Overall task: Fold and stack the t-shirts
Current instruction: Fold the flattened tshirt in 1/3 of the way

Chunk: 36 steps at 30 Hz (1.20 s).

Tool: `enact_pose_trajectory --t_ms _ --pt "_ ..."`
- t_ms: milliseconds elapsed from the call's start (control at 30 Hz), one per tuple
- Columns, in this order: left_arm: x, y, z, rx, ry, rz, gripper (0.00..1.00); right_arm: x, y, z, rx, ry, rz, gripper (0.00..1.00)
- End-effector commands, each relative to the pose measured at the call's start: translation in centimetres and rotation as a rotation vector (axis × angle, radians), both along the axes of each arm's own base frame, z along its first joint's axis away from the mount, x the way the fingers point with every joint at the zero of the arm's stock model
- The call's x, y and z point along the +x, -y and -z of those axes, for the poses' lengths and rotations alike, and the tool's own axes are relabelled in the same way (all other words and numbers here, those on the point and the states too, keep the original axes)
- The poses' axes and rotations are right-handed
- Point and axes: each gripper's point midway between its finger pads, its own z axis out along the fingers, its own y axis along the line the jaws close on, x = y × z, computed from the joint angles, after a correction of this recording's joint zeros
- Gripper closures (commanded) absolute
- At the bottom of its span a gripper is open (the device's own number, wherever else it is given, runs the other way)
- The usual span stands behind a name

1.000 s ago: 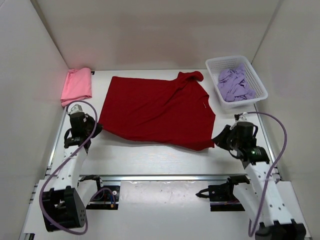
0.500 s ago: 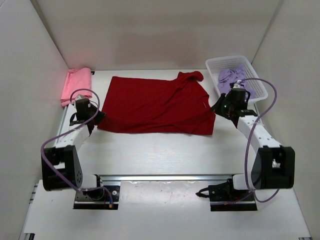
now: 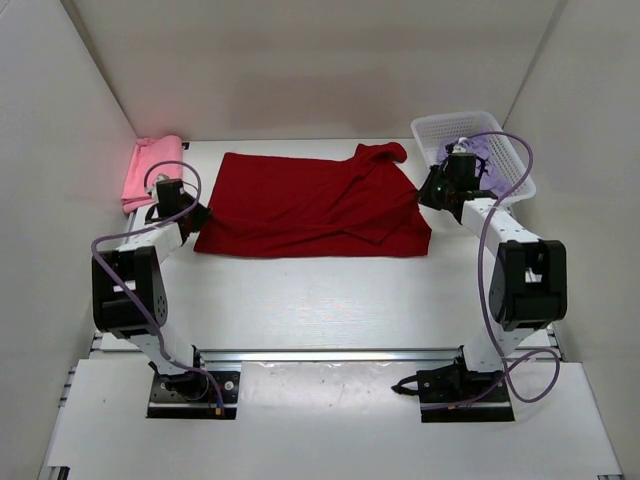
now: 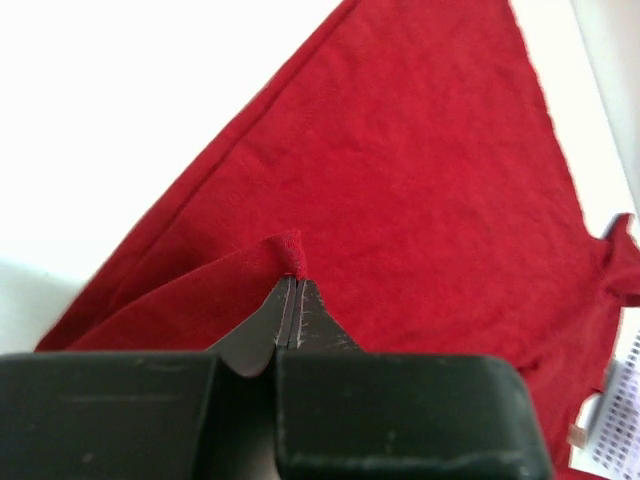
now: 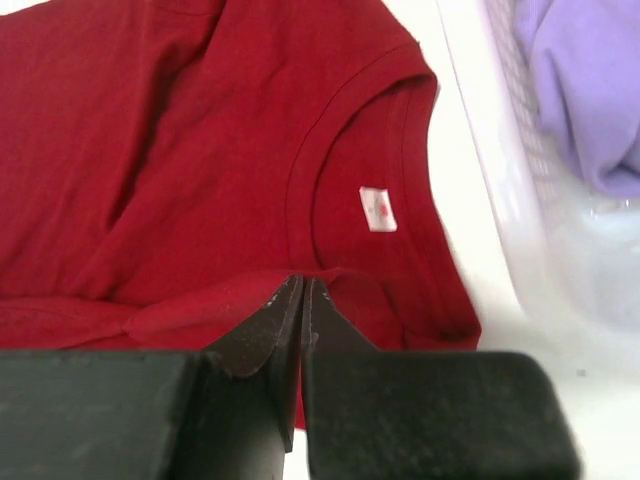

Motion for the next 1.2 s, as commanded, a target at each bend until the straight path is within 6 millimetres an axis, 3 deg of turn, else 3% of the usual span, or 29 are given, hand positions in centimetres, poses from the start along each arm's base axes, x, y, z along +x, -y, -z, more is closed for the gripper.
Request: enact_pose_trajectory --t_ms 0,100,167,333,533,667,700,733,833,933,1067,1167 --pt "1.2 -0.7 -0.1 0.007 0.01 -0.015 1.0 2.4 0.7 -1.3 -0.022 0.071 0.005 1.0" --pt "1.4 -0.8 1.1 0.001 -0.019 -0.016 1.0 3.4 0.8 -0.2 -0.023 0.058 0.009 1.0" --pt "1.6 -1.0 1.8 -0.005 -0.035 -0.021 1.0 4.2 1.2 -1.0 -0.01 0.077 0.016 1.0" --pt "1.7 -1.2 2.8 -0.034 -0.056 -0.031 0.97 5.1 0.9 -0.1 -0.021 0.07 0.005 1.0" --pt "1.4 -2.6 1.2 0.005 -0.006 -0.083 1.0 6.0 1.1 1.5 -0.01 0.043 0.003 1.0" --pt "1.7 -3.5 -1.1 0.05 0.049 -0.107 1.0 6.5 1.1 0.9 -0.011 0.071 0.002 1.0" --pt "1.6 -3.2 -0.5 0.052 0.032 -0.1 1.0 6.8 0.9 0.2 -0.015 0.084 -0.006 1.0" --pt "2.0 -3.2 -0.7 0.05 0.032 -0.093 0.99 6.8 0.8 0.9 -0.017 0.067 -0.007 1.0" --pt "2.1 -3.4 1.5 0.034 -0.039 -0.075 0.9 7.8 0.1 1.7 -0.024 0.049 -0.028 1.0" --pt "1.9 -3.1 2.5 0.017 -0.061 -0.063 0.73 8.6 -0.4 1.8 -0.017 0.049 -0.037 1.0" --pt "1.1 -4.0 1.5 -0.002 -0.031 -0.092 0.47 8.9 -0.4 1.5 -0.02 0.065 -0.039 0.98" --pt "0.4 -4.8 0.1 0.016 0.0 -0.114 0.39 8.8 -0.7 -0.3 0.017 0.092 -0.048 0.91"
